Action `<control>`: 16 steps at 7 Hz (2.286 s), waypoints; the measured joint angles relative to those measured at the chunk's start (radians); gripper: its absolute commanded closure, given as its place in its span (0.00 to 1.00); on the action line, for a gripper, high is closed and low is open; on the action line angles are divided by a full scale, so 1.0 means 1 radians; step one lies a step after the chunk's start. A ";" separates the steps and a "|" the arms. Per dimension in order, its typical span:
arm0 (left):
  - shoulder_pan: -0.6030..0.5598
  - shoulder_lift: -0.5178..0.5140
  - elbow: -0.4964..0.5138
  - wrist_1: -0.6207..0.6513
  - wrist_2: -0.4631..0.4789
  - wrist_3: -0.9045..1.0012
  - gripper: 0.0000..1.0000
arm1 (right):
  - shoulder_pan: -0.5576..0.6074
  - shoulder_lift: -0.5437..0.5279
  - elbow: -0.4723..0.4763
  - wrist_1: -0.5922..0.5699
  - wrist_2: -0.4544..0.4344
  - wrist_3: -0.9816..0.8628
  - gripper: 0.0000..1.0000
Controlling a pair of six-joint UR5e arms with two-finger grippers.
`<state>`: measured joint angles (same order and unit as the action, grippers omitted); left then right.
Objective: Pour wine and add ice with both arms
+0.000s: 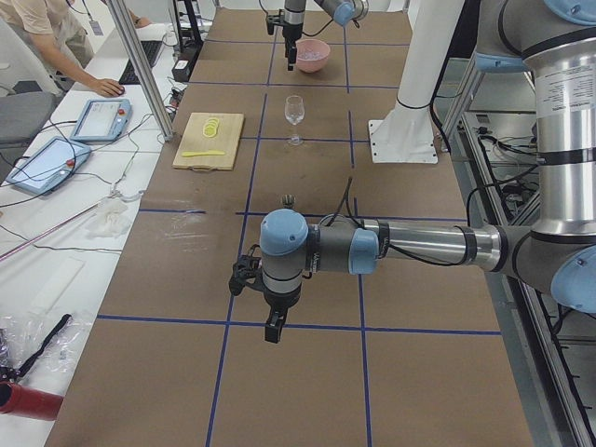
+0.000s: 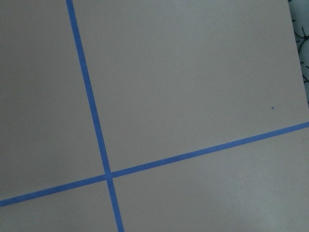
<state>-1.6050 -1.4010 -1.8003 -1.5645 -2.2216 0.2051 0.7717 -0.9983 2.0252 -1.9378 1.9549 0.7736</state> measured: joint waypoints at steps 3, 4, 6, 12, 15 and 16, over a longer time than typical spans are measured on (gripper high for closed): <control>-0.001 0.016 0.005 0.006 -0.019 0.000 0.00 | 0.241 -0.277 0.018 0.003 0.092 -0.455 0.00; -0.001 0.034 0.003 0.006 -0.056 -0.003 0.00 | 0.322 -0.369 0.016 0.003 0.106 -0.580 0.00; -0.001 0.060 -0.002 0.004 -0.117 -0.007 0.00 | 0.476 -0.496 0.000 0.003 0.159 -0.733 0.00; -0.001 0.068 -0.022 0.003 -0.130 -0.006 0.00 | 0.740 -0.834 -0.137 0.301 0.330 -0.883 0.00; 0.002 0.067 -0.028 0.002 -0.131 -0.001 0.00 | 0.781 -0.879 -0.181 0.316 0.345 -0.883 0.00; 0.002 0.066 -0.030 0.002 -0.130 0.000 0.00 | 0.784 -0.882 -0.183 0.317 0.346 -0.882 0.00</control>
<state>-1.6031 -1.3349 -1.8307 -1.5624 -2.3520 0.2055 1.5553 -1.8806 1.8424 -1.6210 2.3008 -0.1085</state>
